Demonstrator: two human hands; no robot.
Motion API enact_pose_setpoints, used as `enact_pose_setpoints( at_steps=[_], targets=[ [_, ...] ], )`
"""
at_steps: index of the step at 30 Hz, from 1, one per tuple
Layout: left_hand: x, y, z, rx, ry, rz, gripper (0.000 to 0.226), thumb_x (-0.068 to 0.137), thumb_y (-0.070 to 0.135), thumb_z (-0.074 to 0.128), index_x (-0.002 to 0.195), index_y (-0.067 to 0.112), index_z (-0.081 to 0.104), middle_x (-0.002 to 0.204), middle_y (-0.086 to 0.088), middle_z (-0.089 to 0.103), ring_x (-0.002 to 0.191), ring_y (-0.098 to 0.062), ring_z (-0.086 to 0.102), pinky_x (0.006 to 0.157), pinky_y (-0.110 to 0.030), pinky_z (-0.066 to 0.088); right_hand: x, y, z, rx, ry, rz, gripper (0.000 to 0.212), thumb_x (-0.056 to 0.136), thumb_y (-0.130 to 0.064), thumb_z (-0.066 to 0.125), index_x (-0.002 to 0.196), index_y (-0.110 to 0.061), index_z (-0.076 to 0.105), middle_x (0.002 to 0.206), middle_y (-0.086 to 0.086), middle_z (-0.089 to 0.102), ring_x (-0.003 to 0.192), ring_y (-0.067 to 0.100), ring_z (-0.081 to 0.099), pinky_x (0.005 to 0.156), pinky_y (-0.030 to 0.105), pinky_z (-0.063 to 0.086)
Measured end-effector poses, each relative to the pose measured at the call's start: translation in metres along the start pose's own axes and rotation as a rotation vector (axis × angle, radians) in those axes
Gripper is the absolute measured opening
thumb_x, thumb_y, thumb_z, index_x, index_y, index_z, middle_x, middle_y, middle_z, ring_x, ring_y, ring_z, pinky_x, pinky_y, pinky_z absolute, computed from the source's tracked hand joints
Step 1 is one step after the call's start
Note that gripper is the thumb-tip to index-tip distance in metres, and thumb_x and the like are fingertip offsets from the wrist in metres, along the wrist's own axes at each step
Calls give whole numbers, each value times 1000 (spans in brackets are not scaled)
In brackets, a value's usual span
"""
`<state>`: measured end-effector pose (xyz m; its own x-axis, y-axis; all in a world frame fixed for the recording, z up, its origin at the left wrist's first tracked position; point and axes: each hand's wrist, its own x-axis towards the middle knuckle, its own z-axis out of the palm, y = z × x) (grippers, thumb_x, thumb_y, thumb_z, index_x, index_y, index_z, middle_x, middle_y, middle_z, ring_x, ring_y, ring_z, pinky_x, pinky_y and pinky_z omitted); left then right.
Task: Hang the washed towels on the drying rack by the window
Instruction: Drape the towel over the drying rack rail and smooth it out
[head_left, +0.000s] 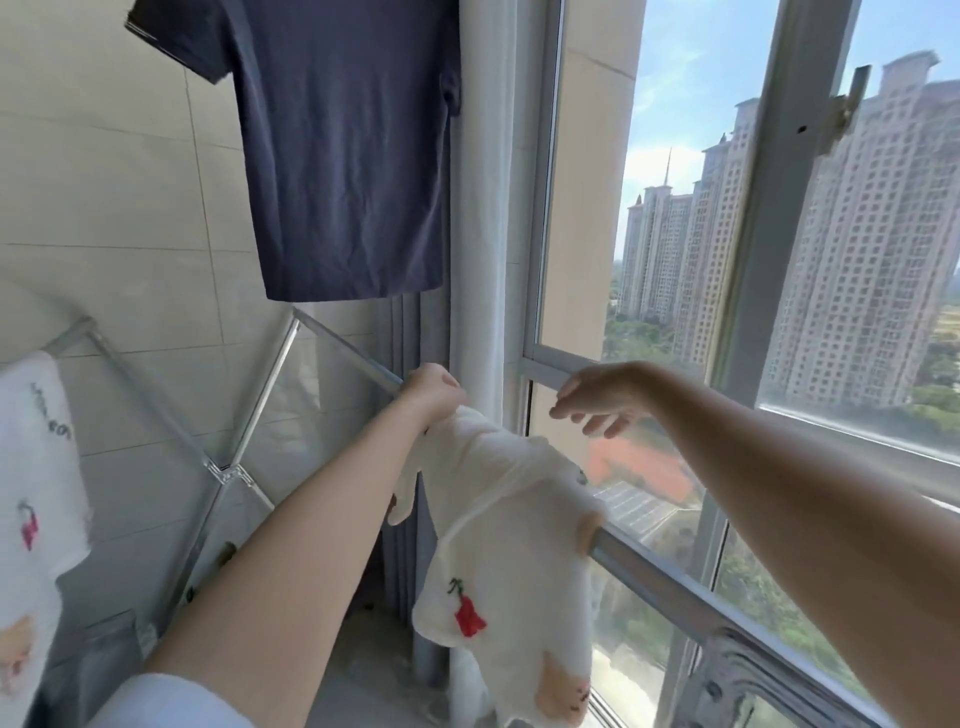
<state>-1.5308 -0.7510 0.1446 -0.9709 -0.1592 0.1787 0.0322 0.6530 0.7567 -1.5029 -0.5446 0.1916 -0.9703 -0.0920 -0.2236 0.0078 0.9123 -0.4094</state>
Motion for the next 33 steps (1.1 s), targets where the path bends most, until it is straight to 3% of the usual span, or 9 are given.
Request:
enact_pose_setpoints(
  at_steps=[4,6,8,10,15,20,25,29,33],
  targets=[
    [-7,-34,-6,-38,-10,-196,10,87,17,54,82,7,54,79,-12,58,59,-19,50,39,-18,32,2,-48,25,63,-48,-190,43,95,-31,55,134,-12,54,121,9,62,103,23,64,87,33,55],
    [-7,-51,-7,3,-95,-283,51,85,15,55,133,3,41,112,-15,61,67,-18,59,42,-20,35,4,-67,39,-36,-33,-242,48,94,-33,56,137,-14,50,127,9,57,99,25,62,75,28,56],
    [-11,-66,-9,45,-201,-304,83,82,13,59,150,19,13,114,-11,62,67,-14,61,47,-23,39,9,-82,52,-193,36,-290,53,95,-33,54,144,-16,42,136,8,50,101,28,60,62,25,51],
    [-15,-76,-5,60,-270,-320,86,79,14,65,149,26,15,95,-7,65,62,-13,60,46,-22,40,15,-89,61,-311,116,-320,55,94,-30,53,145,-16,37,140,8,48,113,29,57,71,29,48],
    [-14,-99,3,-66,-273,-330,21,89,10,52,109,7,58,72,-8,66,42,-13,64,36,-18,42,39,-97,79,-369,148,-270,55,87,-29,61,138,-15,44,128,10,56,112,31,59,83,34,50],
    [11,-85,-14,-456,67,-213,22,90,11,36,105,4,52,85,-14,67,65,-24,67,49,-28,56,61,-104,84,-289,125,-266,98,74,-32,74,151,-33,15,138,11,28,120,37,50,91,43,52],
    [37,-65,-25,-447,90,119,32,90,14,49,122,17,51,121,-13,61,111,-31,59,93,-42,51,74,-115,68,-246,256,-266,26,88,-25,55,106,-7,60,86,7,53,69,23,52,52,26,37],
    [44,-72,-14,-452,-58,129,84,87,13,55,151,37,6,155,-2,29,132,-17,39,97,-33,37,94,-105,50,293,300,-141,23,90,-6,40,90,1,62,78,17,69,65,29,63,52,25,44],
    [42,-95,3,-454,-43,-114,97,82,43,70,152,29,5,160,-6,15,145,-27,23,112,-47,31,112,-83,27,845,424,-107,35,93,-6,29,109,7,57,100,27,70,85,35,72,73,39,60]
  ],
)
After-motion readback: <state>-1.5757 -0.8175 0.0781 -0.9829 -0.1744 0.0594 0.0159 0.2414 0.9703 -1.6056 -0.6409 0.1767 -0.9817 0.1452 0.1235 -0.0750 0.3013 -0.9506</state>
